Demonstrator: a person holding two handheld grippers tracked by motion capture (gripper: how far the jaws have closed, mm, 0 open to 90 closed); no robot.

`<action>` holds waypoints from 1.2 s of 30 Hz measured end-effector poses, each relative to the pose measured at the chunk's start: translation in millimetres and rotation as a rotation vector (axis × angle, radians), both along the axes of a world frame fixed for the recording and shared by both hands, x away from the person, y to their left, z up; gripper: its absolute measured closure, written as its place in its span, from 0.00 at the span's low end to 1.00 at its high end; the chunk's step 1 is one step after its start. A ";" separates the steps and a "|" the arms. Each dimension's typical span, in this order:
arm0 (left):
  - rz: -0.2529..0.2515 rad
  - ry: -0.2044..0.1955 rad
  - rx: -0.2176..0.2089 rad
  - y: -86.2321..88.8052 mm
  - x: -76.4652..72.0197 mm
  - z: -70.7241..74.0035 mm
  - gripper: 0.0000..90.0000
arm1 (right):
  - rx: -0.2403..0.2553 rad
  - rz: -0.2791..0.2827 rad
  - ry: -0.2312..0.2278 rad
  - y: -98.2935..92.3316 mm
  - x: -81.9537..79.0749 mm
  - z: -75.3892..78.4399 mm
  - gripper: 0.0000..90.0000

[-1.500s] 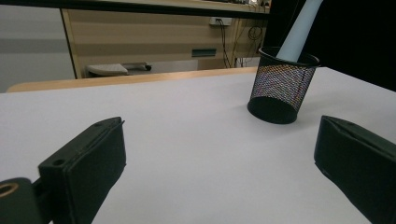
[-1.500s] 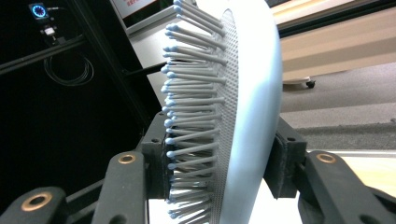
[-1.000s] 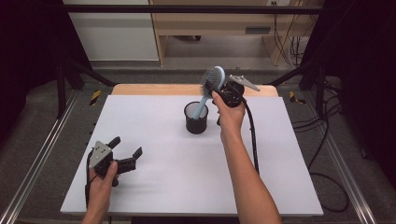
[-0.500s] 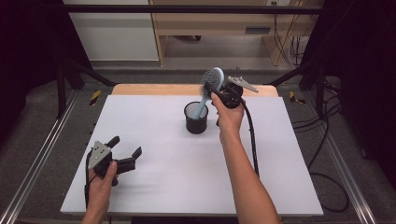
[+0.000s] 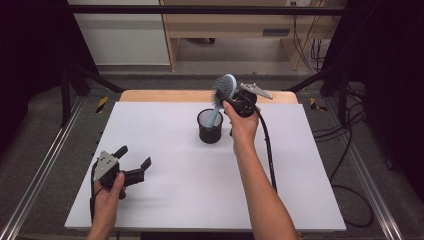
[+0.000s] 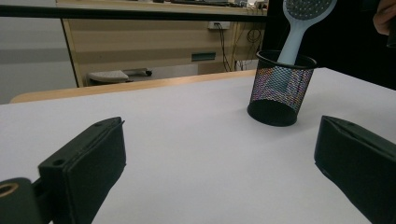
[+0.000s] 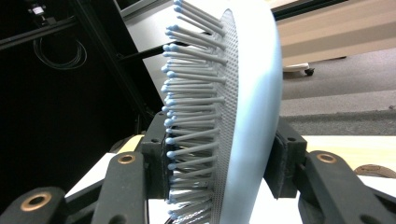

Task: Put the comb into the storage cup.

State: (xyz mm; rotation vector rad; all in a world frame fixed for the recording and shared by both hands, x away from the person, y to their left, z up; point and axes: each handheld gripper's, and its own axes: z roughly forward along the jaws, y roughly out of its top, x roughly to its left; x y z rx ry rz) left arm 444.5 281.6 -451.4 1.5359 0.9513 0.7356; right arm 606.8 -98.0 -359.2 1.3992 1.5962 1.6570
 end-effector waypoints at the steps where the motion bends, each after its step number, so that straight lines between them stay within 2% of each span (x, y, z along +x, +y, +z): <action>1: 0.002 0.002 0.002 0.2 0.2 -0.2 0.03 | -0.002 0.000 0.001 0.2 0.2 -0.3 0.57; 20: -0.001 -0.002 0.010 -0.4 0.0 -0.4 0.02 | -0.009 -0.008 0.023 -1.1 2.4 -12.0 0.57; 36: -0.003 -0.001 0.009 0.1 0.0 -0.3 0.02 | 0.003 -0.008 0.052 4.0 4.6 -25.0 0.57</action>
